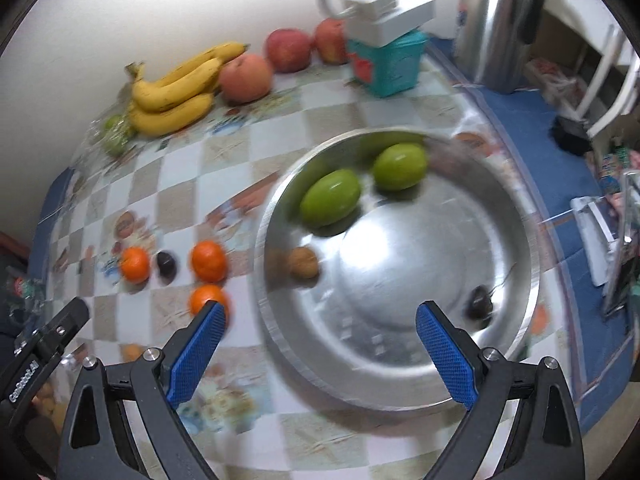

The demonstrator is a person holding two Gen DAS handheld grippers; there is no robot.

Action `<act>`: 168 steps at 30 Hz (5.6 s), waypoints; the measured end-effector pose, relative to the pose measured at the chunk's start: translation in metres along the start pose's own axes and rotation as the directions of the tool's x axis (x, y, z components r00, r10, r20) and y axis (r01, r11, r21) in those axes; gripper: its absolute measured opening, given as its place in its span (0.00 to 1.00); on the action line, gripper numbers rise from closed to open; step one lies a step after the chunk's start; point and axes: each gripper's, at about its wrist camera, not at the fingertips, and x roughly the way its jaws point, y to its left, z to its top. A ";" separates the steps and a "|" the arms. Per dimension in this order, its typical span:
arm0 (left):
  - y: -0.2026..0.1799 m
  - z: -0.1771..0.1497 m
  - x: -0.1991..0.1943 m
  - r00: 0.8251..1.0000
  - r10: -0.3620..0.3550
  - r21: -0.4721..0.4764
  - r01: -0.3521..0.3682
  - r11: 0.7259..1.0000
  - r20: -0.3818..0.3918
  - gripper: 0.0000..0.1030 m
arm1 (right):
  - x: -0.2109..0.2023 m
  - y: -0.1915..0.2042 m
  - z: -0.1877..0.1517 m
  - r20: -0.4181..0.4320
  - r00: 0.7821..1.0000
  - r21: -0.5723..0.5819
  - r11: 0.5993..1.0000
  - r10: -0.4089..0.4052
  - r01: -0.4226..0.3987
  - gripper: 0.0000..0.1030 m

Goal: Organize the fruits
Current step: 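Move the left tool to a small brown round fruit while the right tool approaches a black plum, then close the left tool on the brown fruit while the right tool grasps the black plum, then carry the brown fruit and black plum in both tools over the steel bowl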

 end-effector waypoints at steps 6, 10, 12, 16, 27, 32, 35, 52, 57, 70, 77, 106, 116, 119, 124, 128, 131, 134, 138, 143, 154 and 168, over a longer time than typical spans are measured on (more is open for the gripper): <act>0.024 -0.005 0.004 0.999 0.026 -0.035 -0.027 0.999 -0.021 1.00 | 0.008 0.041 -0.017 -0.038 0.999 -0.079 0.996 0.037 -0.040 0.93; 0.036 -0.008 0.009 0.999 0.032 -0.054 -0.034 0.998 -0.041 1.00 | 0.014 0.062 -0.027 -0.073 0.995 -0.107 0.992 0.065 -0.072 0.93; 0.041 -0.010 0.015 0.997 0.033 -0.064 -0.037 0.997 -0.066 1.00 | 0.017 0.070 -0.032 -0.086 0.994 -0.115 0.990 0.068 -0.078 0.93; 0.052 -0.012 0.026 0.993 0.041 -0.096 -0.051 0.994 -0.106 1.00 | 0.026 0.086 -0.042 -0.115 0.992 -0.143 0.987 0.057 -0.073 0.93; 0.062 -0.013 0.048 0.983 0.030 -0.117 -0.052 0.992 -0.182 1.00 | 0.057 0.112 -0.055 -0.181 0.983 -0.209 0.977 -0.008 -0.031 0.93; 0.052 -0.013 0.053 0.978 -0.029 -0.086 0.011 0.996 -0.206 1.00 | 0.070 0.120 -0.056 -0.199 0.980 -0.231 0.973 -0.027 -0.020 0.93; 0.043 -0.014 0.060 0.972 -0.044 -0.056 0.032 0.998 -0.230 0.93 | 0.075 0.124 -0.055 -0.200 0.979 -0.241 0.970 -0.037 -0.013 0.93; 0.017 -0.015 0.081 0.924 -0.215 -0.058 0.207 0.977 -0.316 0.30 | 0.080 0.125 -0.055 -0.206 0.977 -0.262 0.965 -0.048 -0.008 0.93; 0.012 -0.013 0.085 0.924 -0.221 -0.061 0.212 0.975 -0.312 0.26 | 0.079 0.125 -0.053 -0.209 0.977 -0.260 0.966 -0.046 -0.010 0.93; 0.047 -0.008 0.070 0.948 -0.189 -0.132 0.159 0.978 -0.258 0.26 | 0.088 0.140 -0.054 -0.192 0.979 -0.300 0.954 -0.072 0.011 0.93; 0.052 -0.009 0.070 0.950 -0.179 -0.139 0.147 0.979 -0.257 0.26 | 0.095 0.145 -0.058 -0.181 0.977 -0.302 0.952 -0.109 0.050 1.00; 0.056 -0.012 0.072 0.948 -0.175 -0.177 0.131 0.975 -0.265 0.26 | 0.083 0.132 -0.061 -0.153 0.986 -0.261 0.965 -0.060 0.018 0.86; 0.056 -0.012 0.072 0.947 -0.182 -0.181 0.137 0.974 -0.263 0.26 | 0.067 0.135 -0.056 -0.164 0.986 -0.279 0.958 0.027 -0.073 0.41; 0.056 -0.012 0.072 0.948 -0.183 -0.183 0.137 0.973 -0.262 0.26 | 0.065 0.133 -0.055 -0.173 0.983 -0.270 0.958 0.055 -0.101 0.30; 0.059 -0.010 0.069 0.952 -0.184 -0.197 0.137 0.971 -0.245 0.26 | 0.052 0.140 -0.055 -0.148 0.986 -0.272 0.955 0.082 -0.120 0.28; 0.061 -0.007 0.057 0.962 -0.186 -0.202 0.145 0.969 -0.201 0.26 | 0.034 0.131 -0.045 -0.101 0.986 -0.249 0.956 0.135 -0.156 0.28; 0.061 -0.003 0.048 0.968 -0.184 -0.197 0.150 0.969 -0.169 0.26 | 0.016 0.127 -0.041 -0.051 0.983 -0.223 0.958 0.175 -0.182 0.28; 0.062 0.000 0.037 0.977 -0.166 -0.193 0.139 0.971 -0.134 0.26 | 0.000 0.124 -0.035 0.005 0.981 -0.199 0.962 0.193 -0.188 0.28; 0.064 0.006 0.026 0.984 -0.152 -0.191 0.133 0.973 -0.090 0.26 | -0.017 0.116 -0.027 0.071 0.974 -0.155 0.967 0.214 -0.201 0.28; 0.053 0.012 0.015 0.989 -0.144 -0.151 0.135 0.979 -0.047 0.26 | -0.024 0.102 -0.019 0.108 0.976 -0.123 0.977 0.187 -0.174 0.28; 0.009 0.012 0.017 0.984 -0.165 -0.063 0.161 0.985 -0.063 0.26 | -0.017 0.046 -0.001 0.126 0.990 -0.005 0.998 0.064 -0.064 0.28; -0.080 -0.010 0.013 0.964 -0.244 0.110 0.255 0.961 -0.109 0.26 | -0.012 -0.049 0.013 0.118 0.991 0.219 0.975 -0.070 0.043 0.28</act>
